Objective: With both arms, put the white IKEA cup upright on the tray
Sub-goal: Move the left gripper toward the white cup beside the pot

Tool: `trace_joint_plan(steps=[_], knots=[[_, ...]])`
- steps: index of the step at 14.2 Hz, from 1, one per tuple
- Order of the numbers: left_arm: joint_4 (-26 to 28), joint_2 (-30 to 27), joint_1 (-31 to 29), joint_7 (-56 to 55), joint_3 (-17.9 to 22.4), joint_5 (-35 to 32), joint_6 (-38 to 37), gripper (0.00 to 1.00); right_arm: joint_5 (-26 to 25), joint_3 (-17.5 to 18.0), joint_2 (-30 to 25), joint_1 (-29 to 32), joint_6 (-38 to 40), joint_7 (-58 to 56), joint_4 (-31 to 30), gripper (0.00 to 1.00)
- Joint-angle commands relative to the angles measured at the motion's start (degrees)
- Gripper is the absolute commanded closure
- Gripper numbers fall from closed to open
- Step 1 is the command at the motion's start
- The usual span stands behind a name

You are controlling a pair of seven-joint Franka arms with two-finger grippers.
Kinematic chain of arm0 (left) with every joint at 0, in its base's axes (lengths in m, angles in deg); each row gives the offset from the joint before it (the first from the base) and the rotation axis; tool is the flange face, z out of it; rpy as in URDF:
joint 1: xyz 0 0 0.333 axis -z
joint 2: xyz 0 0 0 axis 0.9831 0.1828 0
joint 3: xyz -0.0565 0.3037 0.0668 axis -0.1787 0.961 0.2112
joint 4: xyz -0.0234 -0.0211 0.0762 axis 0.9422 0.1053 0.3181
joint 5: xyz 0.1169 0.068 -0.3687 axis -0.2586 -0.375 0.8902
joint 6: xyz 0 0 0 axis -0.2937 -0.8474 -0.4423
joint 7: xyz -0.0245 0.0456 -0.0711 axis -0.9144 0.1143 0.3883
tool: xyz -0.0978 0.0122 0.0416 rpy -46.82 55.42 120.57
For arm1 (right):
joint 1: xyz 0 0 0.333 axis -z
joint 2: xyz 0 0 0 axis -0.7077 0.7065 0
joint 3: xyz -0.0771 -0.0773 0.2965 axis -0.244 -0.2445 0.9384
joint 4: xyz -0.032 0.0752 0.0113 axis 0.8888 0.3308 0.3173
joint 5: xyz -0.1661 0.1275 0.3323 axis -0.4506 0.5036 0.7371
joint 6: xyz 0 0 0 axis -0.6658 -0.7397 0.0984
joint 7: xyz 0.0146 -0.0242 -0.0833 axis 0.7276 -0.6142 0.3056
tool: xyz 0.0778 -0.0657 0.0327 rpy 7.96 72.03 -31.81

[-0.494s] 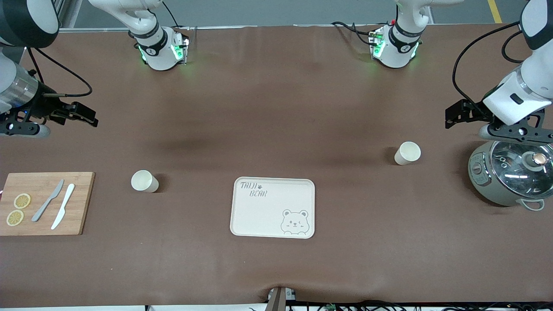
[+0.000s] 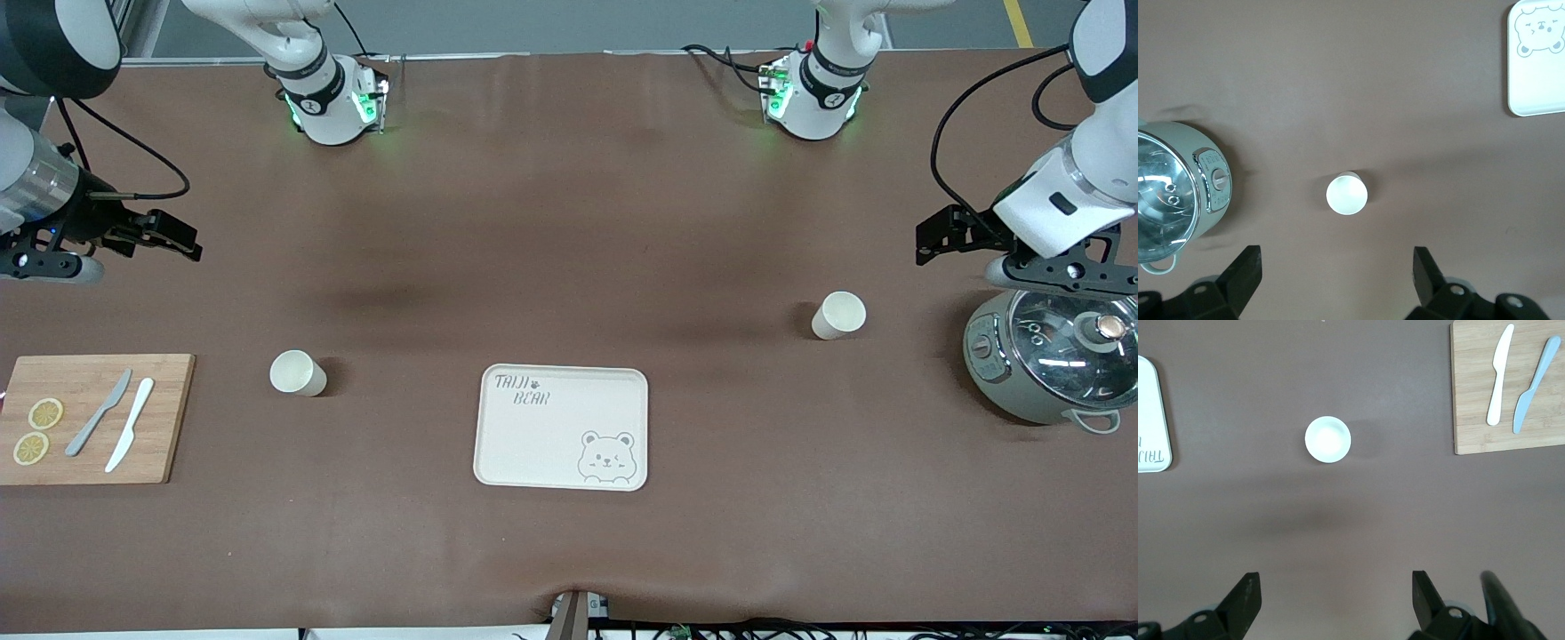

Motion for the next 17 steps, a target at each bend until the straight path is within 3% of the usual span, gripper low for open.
trace_joint_plan(steps=[1,4,9,17], knots=[[-0.39,1.07,0.04,0.51,-0.06,-0.06,0.37,0.0,-0.75,0.85,-0.42,1.26,0.34,-0.37,-0.19,0.0],[2.15,0.81,-0.31,0.77,-0.06,-0.23,2.82,0.0,-0.75,0.85,-0.42,1.26,0.34,-0.37,-0.19,0.0],[13.91,-2.17,-1.72,6.65,-0.06,-0.41,13.09,0.0,-0.75,0.85,-0.33,1.26,0.34,-0.37,-0.19,0.0],[27.45,-3.41,-5.85,12.55,-0.15,-0.58,26.54,0.0,-0.75,0.85,-0.24,1.26,0.08,-0.37,-0.28,0.0]])
